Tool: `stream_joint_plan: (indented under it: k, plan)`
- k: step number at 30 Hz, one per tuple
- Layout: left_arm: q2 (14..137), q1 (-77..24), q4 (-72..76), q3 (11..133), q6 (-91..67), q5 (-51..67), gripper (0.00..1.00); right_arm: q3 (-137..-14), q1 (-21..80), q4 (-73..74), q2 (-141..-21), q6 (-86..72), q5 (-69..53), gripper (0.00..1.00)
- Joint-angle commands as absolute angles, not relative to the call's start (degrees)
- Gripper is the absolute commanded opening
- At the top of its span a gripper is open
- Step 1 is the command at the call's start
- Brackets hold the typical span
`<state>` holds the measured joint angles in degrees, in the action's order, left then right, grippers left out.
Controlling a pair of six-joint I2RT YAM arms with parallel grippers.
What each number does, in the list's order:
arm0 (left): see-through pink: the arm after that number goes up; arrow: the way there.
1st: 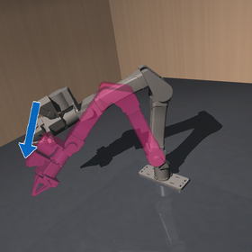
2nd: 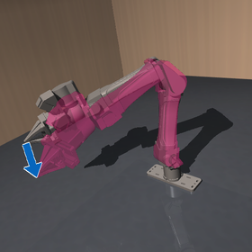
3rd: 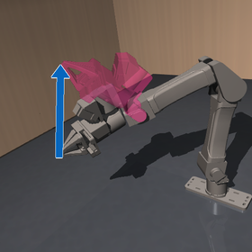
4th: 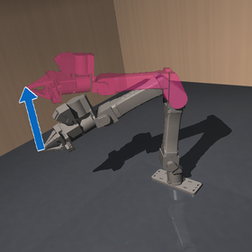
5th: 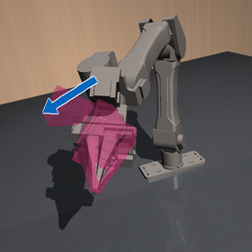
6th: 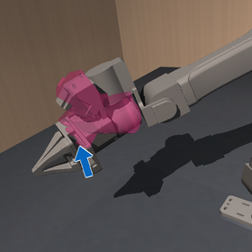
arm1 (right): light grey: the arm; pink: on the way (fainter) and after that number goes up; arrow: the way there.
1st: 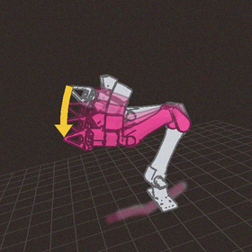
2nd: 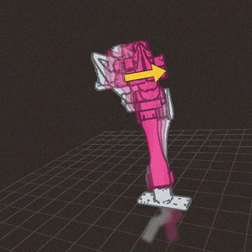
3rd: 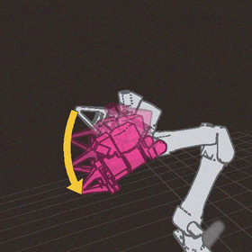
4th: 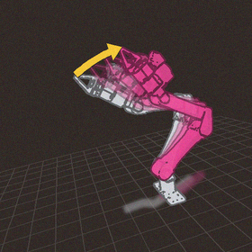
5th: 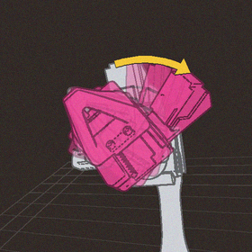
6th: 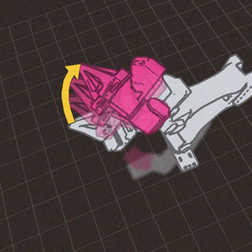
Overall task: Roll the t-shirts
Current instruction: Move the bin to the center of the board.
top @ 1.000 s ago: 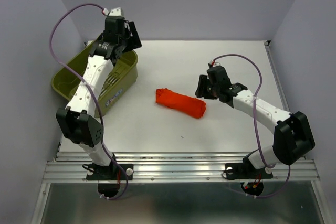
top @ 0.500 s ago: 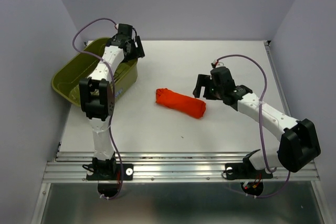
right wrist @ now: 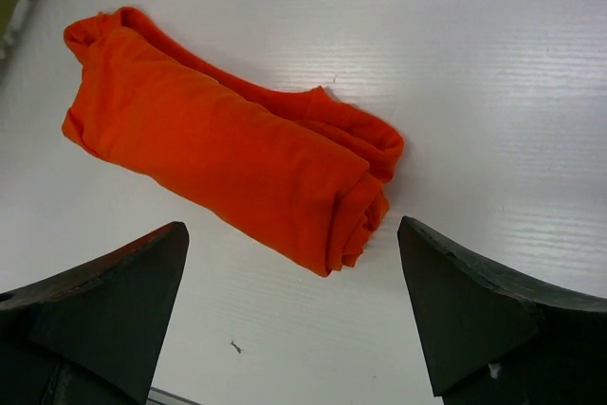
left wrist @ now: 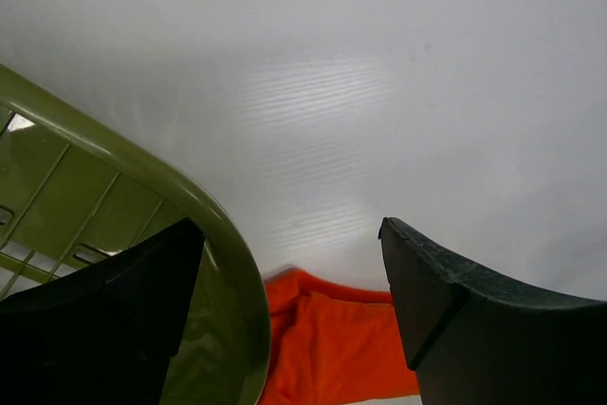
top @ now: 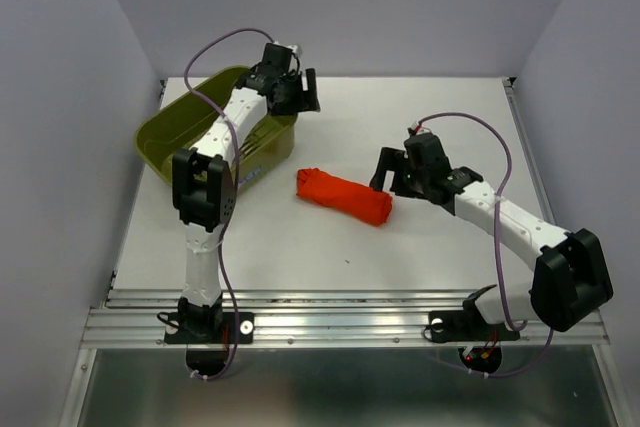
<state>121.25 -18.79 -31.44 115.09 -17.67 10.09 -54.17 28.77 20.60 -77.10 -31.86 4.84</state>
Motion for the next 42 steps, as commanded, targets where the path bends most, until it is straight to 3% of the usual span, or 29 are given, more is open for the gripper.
stream_joint_plan:
  k: [1,11,26,32,35,40,42]
  plan:
    - [122.08,-23.37,-31.02,122.33,-14.95,15.64,0.85,-50.9,24.01,20.65,-75.06,-37.07,0.81,0.98]
    - [121.56,-29.44,-30.41,121.65,-12.31,22.33,0.83,-41.14,17.84,12.23,-77.33,-43.15,-12.39,0.95]
    - [110.85,-30.23,-32.87,120.07,-13.27,14.07,0.84,-31.91,17.84,-11.41,-85.42,-46.76,-17.32,0.64]
    - [102.93,-30.32,-30.16,109.99,-15.29,9.68,0.83,-32.87,17.84,-12.57,-87.63,-45.53,-15.82,0.37]
    - [96.7,-31.02,-29.01,103.04,-16.78,7.92,0.83,-34.01,17.32,-10.83,-87.45,-43.08,-15.99,0.15]
    - [87.55,-33.74,-23.56,88.79,-22.39,6.76,0.82,-37.52,14.77,-2.04,-89.03,-36.57,-18.37,0.01]
    - [84.38,-35.68,-21.89,82.55,-24.77,6.6,0.82,-38.75,13.71,4.37,-88.68,-32.97,-17.93,0.01]
